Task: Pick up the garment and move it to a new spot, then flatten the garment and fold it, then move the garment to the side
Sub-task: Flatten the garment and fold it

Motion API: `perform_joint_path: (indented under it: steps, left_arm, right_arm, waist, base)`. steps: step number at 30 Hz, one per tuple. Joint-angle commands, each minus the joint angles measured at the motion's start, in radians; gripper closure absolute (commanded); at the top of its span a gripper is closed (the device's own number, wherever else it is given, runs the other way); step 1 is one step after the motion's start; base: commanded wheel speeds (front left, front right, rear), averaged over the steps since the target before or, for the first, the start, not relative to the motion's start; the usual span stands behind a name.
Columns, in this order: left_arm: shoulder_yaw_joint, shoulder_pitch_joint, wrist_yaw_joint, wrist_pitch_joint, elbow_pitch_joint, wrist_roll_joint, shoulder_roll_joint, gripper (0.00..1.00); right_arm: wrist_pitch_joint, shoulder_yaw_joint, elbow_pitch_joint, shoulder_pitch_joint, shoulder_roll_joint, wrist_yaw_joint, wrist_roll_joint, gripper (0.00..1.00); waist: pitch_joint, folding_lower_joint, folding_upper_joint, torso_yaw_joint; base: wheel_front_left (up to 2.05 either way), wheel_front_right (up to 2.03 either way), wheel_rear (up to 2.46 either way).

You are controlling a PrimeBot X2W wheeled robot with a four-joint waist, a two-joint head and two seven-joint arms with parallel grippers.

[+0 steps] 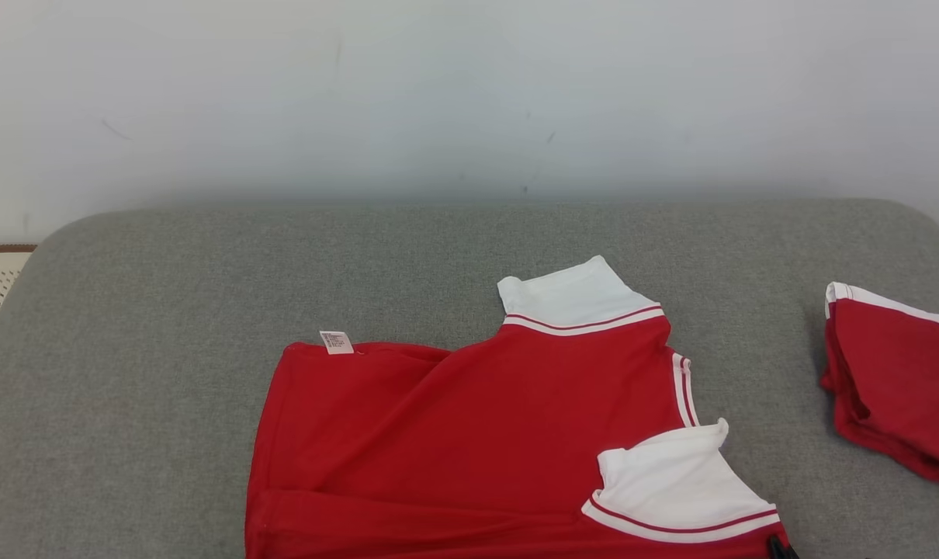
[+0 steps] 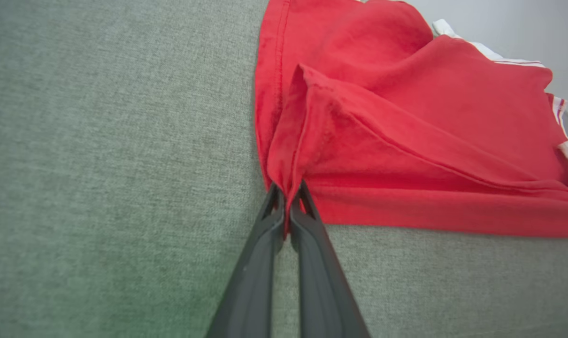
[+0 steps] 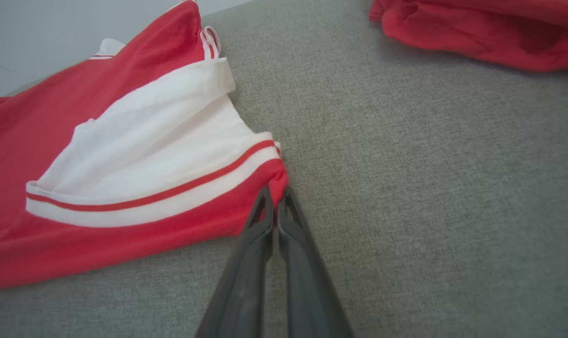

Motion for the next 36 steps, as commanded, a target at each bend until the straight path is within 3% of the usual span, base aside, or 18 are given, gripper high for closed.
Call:
perform_joint_path:
  steps: [1,2,3,4,5,13,17,24,36]
  left_arm:
    - [0.004,0.023,0.002,-0.001,0.008,0.007,0.006,1.0]
    - [0.002,0.024,0.002,-0.001,0.008,0.01,0.002,1.0]
    - [0.002,0.025,0.002,-0.001,0.007,0.014,-0.002,0.64]
    - [0.005,0.025,0.002,-0.001,0.005,0.018,-0.006,0.18]
    - [0.009,0.025,0.002,-0.001,0.004,0.022,-0.01,0.0]
    - [0.145,0.045,0.007,-0.001,-0.06,0.156,-0.051,0.0]
    - [0.216,0.054,0.015,-0.001,-0.111,0.241,-0.08,0.0]
    - [0.262,0.044,0.005,-0.001,-0.15,0.321,-0.122,0.0]
    - [0.229,0.023,0.002,-0.001,-0.151,0.321,-0.137,0.0]
  right_arm:
    - [0.0,-0.002,0.0,0.01,-0.004,-0.002,0.001,1.0]
    - [0.0,0.0,-0.001,0.007,-0.004,-0.002,0.0,1.0]
    - [0.0,0.0,0.001,0.004,-0.004,-0.002,0.0,0.5]
    - [0.0,0.0,0.004,0.001,-0.004,-0.002,-0.002,0.0]
    - [0.0,-0.007,0.003,-0.006,-0.006,-0.002,-0.007,0.0]
    - [0.0,-0.119,-0.041,-0.016,0.001,-0.002,-0.081,0.0]
    - [0.0,-0.125,-0.061,-0.036,0.015,-0.002,-0.12,0.0]
    - [0.0,-0.041,-0.043,-0.103,0.027,-0.002,-0.162,0.0]
    - [0.0,0.109,-0.007,-0.161,0.029,-0.002,-0.148,0.0]
  waist:
    - [0.001,0.0001,0.0,0.0]
    - [0.002,0.0001,0.0,0.0]
    - [0.003,0.0001,0.0,0.0]
    - [0.004,0.0001,0.0,0.001]
    - [0.005,0.0001,0.0,0.002]
    - [0.013,0.0001,0.0,0.015]
    - [0.016,0.0001,0.0,0.022]
    - [0.028,0.0001,0.0,0.033]
    - [0.046,0.0001,0.0,0.064]
  base:
    - [0.0,0.0,0.0]
    - [0.0,0.0,0.0]
    - [0.0,0.0,0.0]
    - [0.0,0.0,0.0]
    - [0.0,0.0,0.0]
    - [0.0,0.0,0.0]
    - [0.0,0.0,0.0]
    - [0.0,0.0,0.0]
    - [0.0,0.0,0.0]
